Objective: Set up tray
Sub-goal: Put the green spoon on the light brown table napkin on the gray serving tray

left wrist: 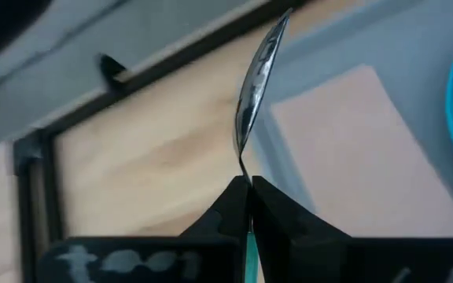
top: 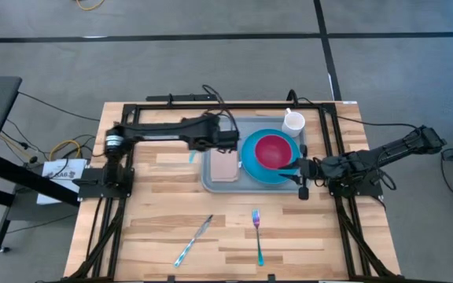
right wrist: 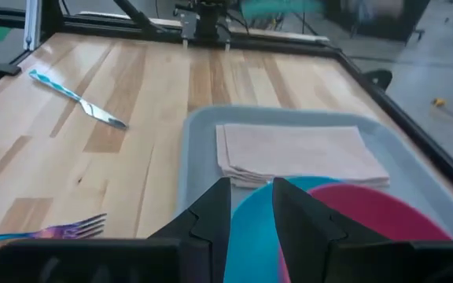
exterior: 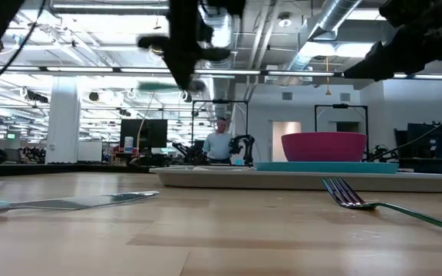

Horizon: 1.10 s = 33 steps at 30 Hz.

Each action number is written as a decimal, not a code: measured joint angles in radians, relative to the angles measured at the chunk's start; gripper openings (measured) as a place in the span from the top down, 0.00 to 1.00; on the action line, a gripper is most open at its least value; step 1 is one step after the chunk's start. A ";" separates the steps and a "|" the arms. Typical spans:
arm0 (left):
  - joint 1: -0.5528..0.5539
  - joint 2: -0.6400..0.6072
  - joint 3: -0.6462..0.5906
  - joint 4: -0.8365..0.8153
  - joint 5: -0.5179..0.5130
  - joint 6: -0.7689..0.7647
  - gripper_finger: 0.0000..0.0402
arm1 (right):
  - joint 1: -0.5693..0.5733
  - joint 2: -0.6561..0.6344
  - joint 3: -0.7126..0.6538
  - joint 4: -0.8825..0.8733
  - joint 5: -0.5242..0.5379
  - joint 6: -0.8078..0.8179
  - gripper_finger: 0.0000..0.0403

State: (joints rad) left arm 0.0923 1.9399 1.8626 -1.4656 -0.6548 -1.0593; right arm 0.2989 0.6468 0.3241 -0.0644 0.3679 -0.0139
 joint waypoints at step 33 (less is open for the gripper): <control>0.053 -0.148 -1.203 2.133 0.236 0.034 1.00 | 0.000 0.000 0.000 -0.055 0.000 0.048 0.77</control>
State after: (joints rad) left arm 0.1454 1.7914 0.6592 0.6674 -0.4191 -1.0255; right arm 0.2989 0.6468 0.3241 -0.1190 0.3679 0.0341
